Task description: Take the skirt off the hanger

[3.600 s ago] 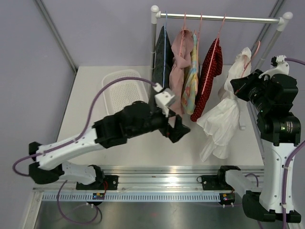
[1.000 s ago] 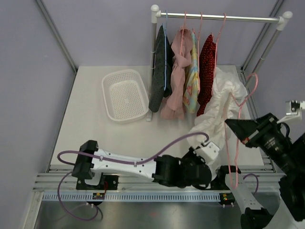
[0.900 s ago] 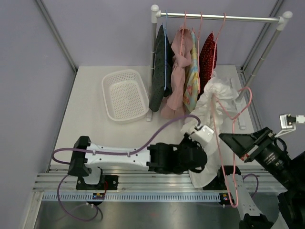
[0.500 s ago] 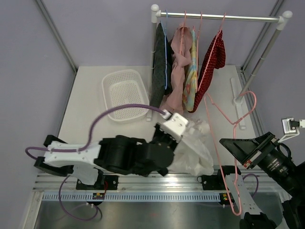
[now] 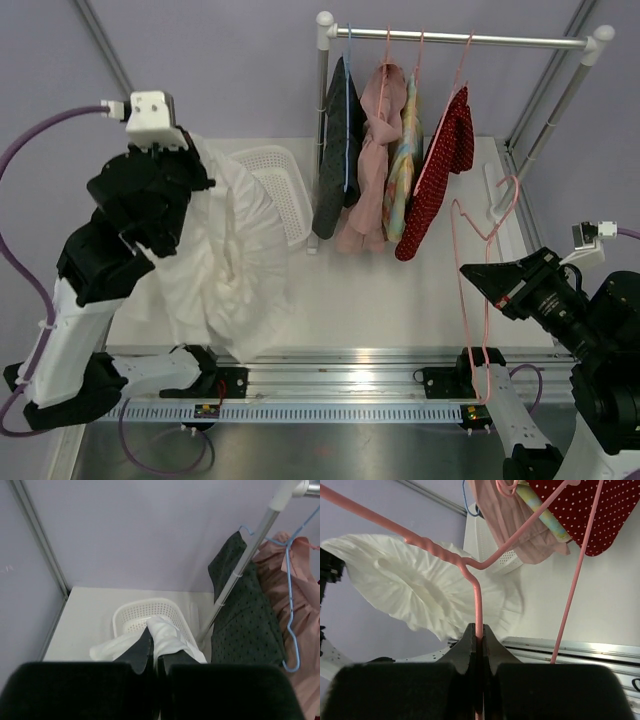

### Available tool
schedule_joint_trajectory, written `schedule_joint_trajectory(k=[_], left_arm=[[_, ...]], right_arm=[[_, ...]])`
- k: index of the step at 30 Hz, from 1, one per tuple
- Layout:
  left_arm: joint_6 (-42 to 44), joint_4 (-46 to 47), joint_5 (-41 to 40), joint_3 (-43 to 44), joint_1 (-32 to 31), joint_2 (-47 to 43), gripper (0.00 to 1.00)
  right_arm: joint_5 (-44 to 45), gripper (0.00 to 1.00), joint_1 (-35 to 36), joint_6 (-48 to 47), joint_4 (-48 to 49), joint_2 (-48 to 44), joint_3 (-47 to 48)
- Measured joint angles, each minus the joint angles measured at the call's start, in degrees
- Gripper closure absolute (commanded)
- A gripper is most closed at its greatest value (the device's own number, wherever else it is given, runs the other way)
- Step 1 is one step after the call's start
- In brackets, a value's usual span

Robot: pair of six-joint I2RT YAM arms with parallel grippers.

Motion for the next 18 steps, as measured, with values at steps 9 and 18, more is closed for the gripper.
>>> schedule_joint_trajectory(k=[9,18], left_arm=[[2.8,1.5,21.0,31.1,22.3,27.5,1.00],[1.5,4.0,29.7,32.5,27.1,33.3,1.00]], right_arm=[[3.1,1.00,0.0,-3.7,-0.4,-0.7,-1.1],[3.9,1.00,0.0,-5.0,-0.4,-2.6,-6.9]])
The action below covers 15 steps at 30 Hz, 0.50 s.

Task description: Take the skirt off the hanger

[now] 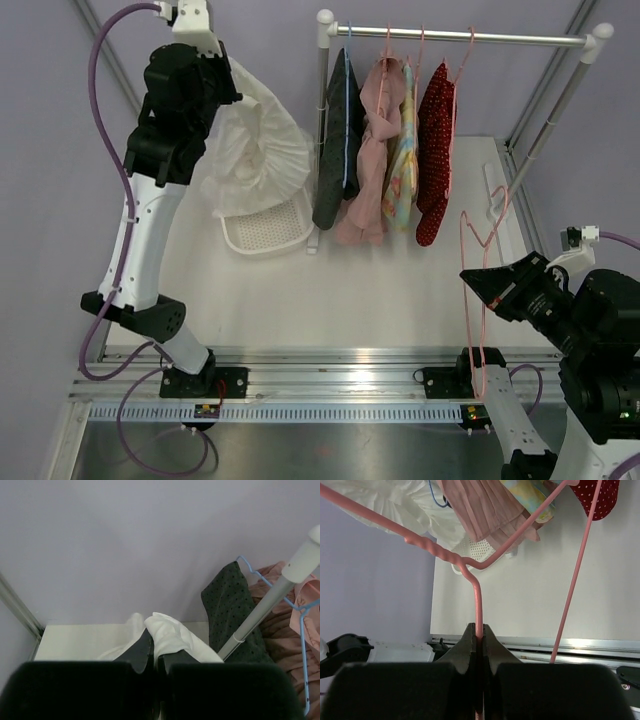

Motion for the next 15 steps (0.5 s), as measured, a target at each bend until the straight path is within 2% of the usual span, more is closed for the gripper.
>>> schedule_joint_trajectory(k=[3,6,7,8,9,10,11,15], left_arm=[[-1.4,5.4,0.9,-12.1,0.3,-4.3,1.00],[-3.7,11.1,0.7,-31.1,0.8,-10.2,1.00],[-4.8,12.9,0.7,-36.7,1.2,-11.2,0.96],[-5.9,13.8,0.5,-41.6,1.5,-11.7,0.86],[-7.0,13.9,0.3,-45.6,1.8,-11.7,0.63],[-8.0,13.9,0.3,-48.7,2.3,-11.2,0.07],[-9.1,13.6,0.4,-51.3,2.7,-10.4,0.01],[-12.6,10.4,0.6,-54.7,4.3,-6.7,0.01]], right_arm=[[0.6,1.00,0.0,-0.1,0.1,-0.5,-1.4],[0.9,1.00,0.0,-0.2,0.2,-0.7,-2.0],[1.0,1.00,0.0,-0.2,0.3,-0.7,-2.0],[1.0,1.00,0.0,-0.3,0.5,-0.7,-2.1],[1.0,1.00,0.0,-0.3,0.8,-0.7,-2.1],[1.1,1.00,0.0,-0.3,1.2,-0.7,-2.1],[1.3,1.00,0.0,-0.3,1.7,-0.7,-2.1],[2.5,1.00,0.0,-0.5,4.4,-0.1,-2.6]])
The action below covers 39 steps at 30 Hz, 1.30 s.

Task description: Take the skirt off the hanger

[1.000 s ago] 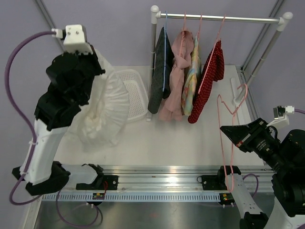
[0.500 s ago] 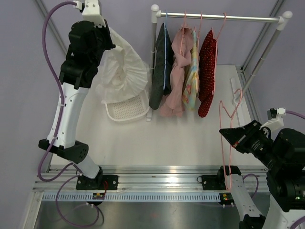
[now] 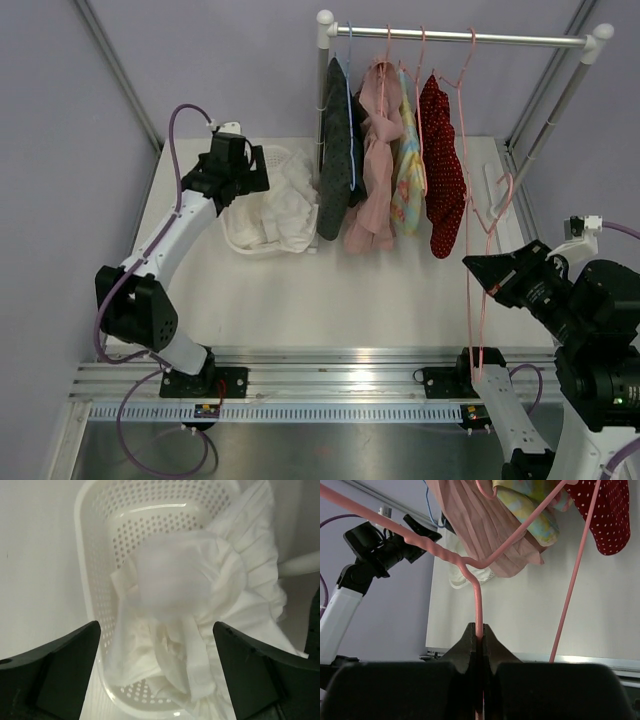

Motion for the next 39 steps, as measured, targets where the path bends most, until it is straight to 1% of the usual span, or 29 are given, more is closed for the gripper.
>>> schedule_joint_trajectory(k=[3,6,9,10,12,13,15,16,18,22,26,29,32,39], left_arm=[[-1.2,-2.0,-0.2,-0.5,0.3,-1.9,0.01],[-2.3,-5.7,0.0,-2.2,0.0,-9.7,0.01],[-2.6,-10.0,1.1,-4.6,-0.4,-23.0,0.01],[-2.6,-10.5,1.4,-6.9,-0.5,-29.3,0.01],[-2.6,-12.8,1.5,-10.1,-0.6,-37.1,0.01],[-2.5,-13.2,1.3,-13.4,-0.6,-43.1,0.01],[-2.6,-16.3,1.2,-18.7,-0.6,-50.6,0.01],[-2.6,-17.6,1.3,-20.5,-0.7,-52.3,0.01],[-2.6,-20.0,2.1,-23.9,-1.2,-54.0,0.01],[-2.6,-20.5,3.3,-28.2,-2.0,-54.0,0.01],[-2.6,-20.3,3.3,-28.8,-2.0,-53.9,0.01],[-2.6,-19.9,3.3,-28.9,-2.0,-53.9,0.01],[-2.6,-19.7,3.3,-29.0,-2.0,-53.9,0.01],[-2.6,-19.5,3.2,-29.4,-2.0,-56.2,0.01]], right_arm=[[1.5,1.00,0.0,0.0,4.2,1.1,-1.8],[4.0,1.00,0.0,0.2,8.3,4.4,-2.9],[7.4,1.00,0.0,0.2,12.6,10.9,-2.0],[8.6,1.00,0.0,0.0,13.6,13.7,-0.9],[10.6,1.00,0.0,-0.5,15.6,18.9,1.8],[11.5,1.00,0.0,-0.8,16.7,21.5,3.8],[13.5,1.00,0.0,-1.6,19.4,27.1,7.4],[14.0,1.00,0.0,-1.8,20.2,29.4,9.2],[15.1,1.00,0.0,-2.5,21.4,32.7,12.4],[17.4,1.00,0.0,-4.4,23.2,38.2,19.7],[19.0,1.00,-0.1,-6.0,25.2,43.6,27.3],[20.9,1.00,-0.1,-7.1,26.5,47.5,30.9],[22.2,1.00,-0.5,-7.8,27.6,51.1,32.3],[22.5,1.00,-2.3,-8.2,27.6,58.1,32.2]])
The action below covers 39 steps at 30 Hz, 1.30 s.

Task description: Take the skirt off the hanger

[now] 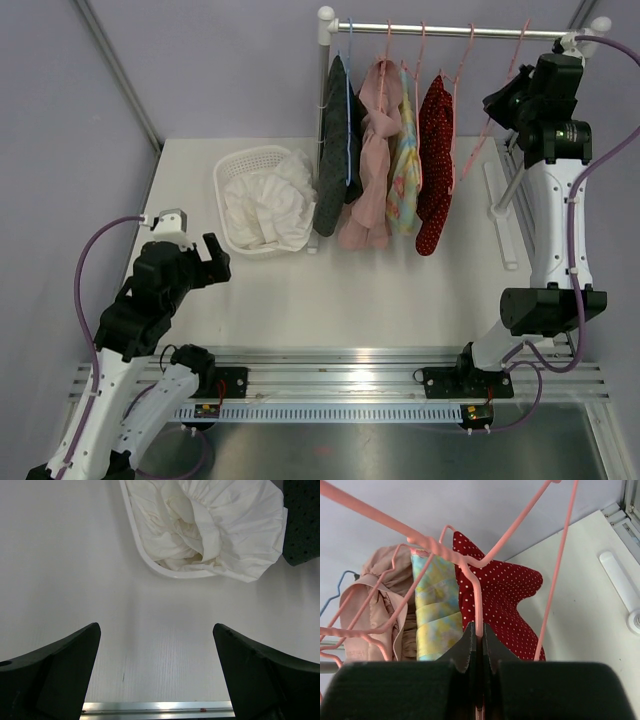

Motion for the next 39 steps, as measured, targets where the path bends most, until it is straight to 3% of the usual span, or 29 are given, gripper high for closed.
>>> schedule_joint_trajectory(k=[4,5,6,7,8,9,19,25,31,39], left_arm=[[-0.1,0.3,-0.2,0.0,0.0,-0.2,0.01],[-0.2,0.3,-0.2,0.0,0.0,-0.2,0.01],[-0.2,0.3,-0.2,0.0,0.0,-0.2,0.01],[-0.2,0.3,-0.2,0.0,0.0,-0.2,0.01],[-0.3,0.3,-0.2,0.0,0.0,-0.2,0.01],[-0.3,0.3,-0.2,0.0,0.0,-0.2,0.01],[-0.6,0.3,-0.4,0.0,0.0,-0.2,0.01],[-0.7,0.3,-0.4,0.0,0.1,-0.2,0.01],[-0.8,0.3,-0.5,0.0,0.2,-0.2,0.01],[-0.8,0.3,-0.6,0.0,0.5,-0.9,0.01]], right_arm=[[0.0,1.00,-0.3,0.0,1.8,-2.2,-4.7],[0.0,0.94,-0.3,0.0,2.4,-3.5,-6.6],[0.1,0.80,-0.3,0.0,3.1,-5.0,-8.4],[0.3,0.32,-0.4,0.0,3.1,-6.6,-9.9],[0.9,0.10,-0.4,-0.2,3.1,-8.5,-11.5],[1.4,0.01,-0.4,-0.5,2.8,-9.7,-12.3],[8.5,0.01,-0.7,-4.9,-0.3,-24.2,-15.2],[-2.4,0.01,-0.9,-5.5,3.9,-29.7,-13.7],[-15.5,0.04,-0.9,-4.7,9.0,-21.9,-6.3],[-20.4,0.06,-0.9,-3.7,10.0,-8.3,-7.4]])
